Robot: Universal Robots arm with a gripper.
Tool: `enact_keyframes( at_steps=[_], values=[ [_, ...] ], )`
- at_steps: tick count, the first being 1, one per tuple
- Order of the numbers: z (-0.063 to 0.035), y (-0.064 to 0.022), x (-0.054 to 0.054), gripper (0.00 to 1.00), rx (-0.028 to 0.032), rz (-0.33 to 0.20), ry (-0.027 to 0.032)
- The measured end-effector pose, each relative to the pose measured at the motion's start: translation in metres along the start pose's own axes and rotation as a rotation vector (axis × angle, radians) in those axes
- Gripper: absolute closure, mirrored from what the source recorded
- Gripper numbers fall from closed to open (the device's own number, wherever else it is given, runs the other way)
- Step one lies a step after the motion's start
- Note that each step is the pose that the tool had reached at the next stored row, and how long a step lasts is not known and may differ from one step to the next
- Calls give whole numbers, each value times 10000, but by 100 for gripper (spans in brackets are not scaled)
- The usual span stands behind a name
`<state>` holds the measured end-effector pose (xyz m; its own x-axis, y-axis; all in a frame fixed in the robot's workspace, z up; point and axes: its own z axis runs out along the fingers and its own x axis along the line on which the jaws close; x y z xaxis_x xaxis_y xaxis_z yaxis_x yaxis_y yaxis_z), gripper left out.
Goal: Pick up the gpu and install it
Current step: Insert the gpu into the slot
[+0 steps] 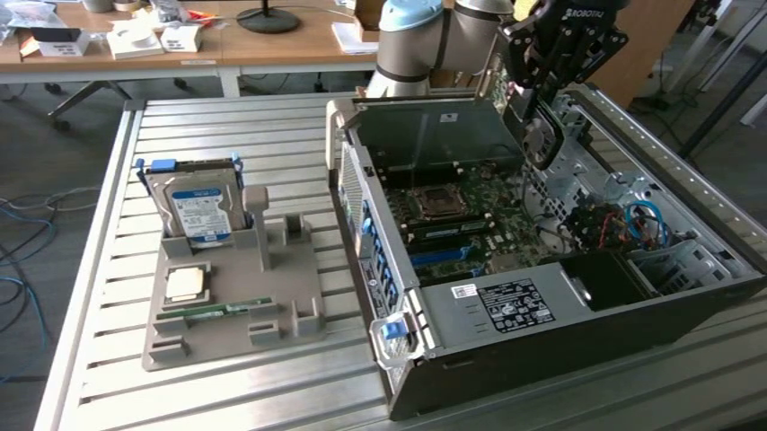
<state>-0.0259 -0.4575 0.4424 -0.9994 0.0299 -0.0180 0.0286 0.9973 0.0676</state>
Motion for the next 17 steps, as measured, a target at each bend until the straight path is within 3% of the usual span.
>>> enact_keyframes(
  at_steps=[4,17],
  values=[
    [1,0,0,74,-6,-350,24],
    [20,-1,1,74,-36,-2707,184]
  ],
)
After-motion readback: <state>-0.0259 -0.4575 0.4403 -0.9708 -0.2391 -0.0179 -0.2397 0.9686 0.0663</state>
